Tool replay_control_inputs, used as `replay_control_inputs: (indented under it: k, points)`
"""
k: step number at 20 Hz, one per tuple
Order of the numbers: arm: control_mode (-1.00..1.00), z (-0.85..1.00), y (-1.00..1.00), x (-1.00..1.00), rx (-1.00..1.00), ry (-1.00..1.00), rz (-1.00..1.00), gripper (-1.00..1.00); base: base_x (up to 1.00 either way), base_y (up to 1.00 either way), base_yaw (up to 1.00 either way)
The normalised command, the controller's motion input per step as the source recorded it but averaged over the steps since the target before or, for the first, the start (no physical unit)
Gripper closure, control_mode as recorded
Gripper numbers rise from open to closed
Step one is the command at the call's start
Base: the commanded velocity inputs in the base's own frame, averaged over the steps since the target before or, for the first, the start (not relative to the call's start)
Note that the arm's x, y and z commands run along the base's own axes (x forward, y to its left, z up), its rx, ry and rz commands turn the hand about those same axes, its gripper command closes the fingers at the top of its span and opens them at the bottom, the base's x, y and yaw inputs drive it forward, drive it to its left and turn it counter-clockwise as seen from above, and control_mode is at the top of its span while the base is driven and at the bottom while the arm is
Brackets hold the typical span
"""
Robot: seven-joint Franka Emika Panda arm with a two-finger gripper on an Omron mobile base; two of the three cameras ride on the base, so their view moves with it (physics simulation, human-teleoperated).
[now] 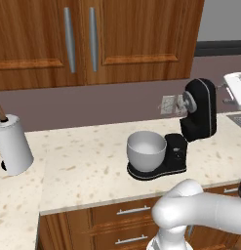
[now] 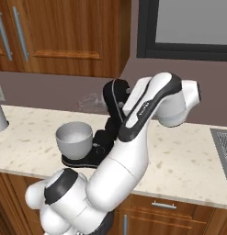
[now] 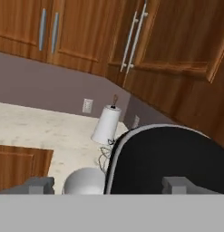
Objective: Close the stand mixer head.
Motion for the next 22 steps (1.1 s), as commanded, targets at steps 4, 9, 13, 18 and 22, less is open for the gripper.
replay_control_inputs:
  k: [4, 9, 13, 18, 22]
  points:
    - [-1.0, -0.45, 1.0, 0.0, -0.23, -0.01, 0.39, -1.0, 0.0, 0.0, 0.0]
    - [-1.0, -0.63, 1.0, 0.02, -0.3, -0.08, 0.31, -1.0, 0.0, 0.0, 0.0]
    - [-1.0, -0.14, 1.0, -0.22, -0.31, -0.23, 0.17, -1.0, 0.0, 0.0, 0.0]
    - [-1.0, 0.19, 0.79, -0.87, -0.21, -0.41, 0.0, -1.0, 0.0, 0.0, 0.0]
    - [-1.0, 0.06, 0.31, -0.76, -0.37, -0.45, -0.01, -1.0, 0.0, 0.0, 0.0]
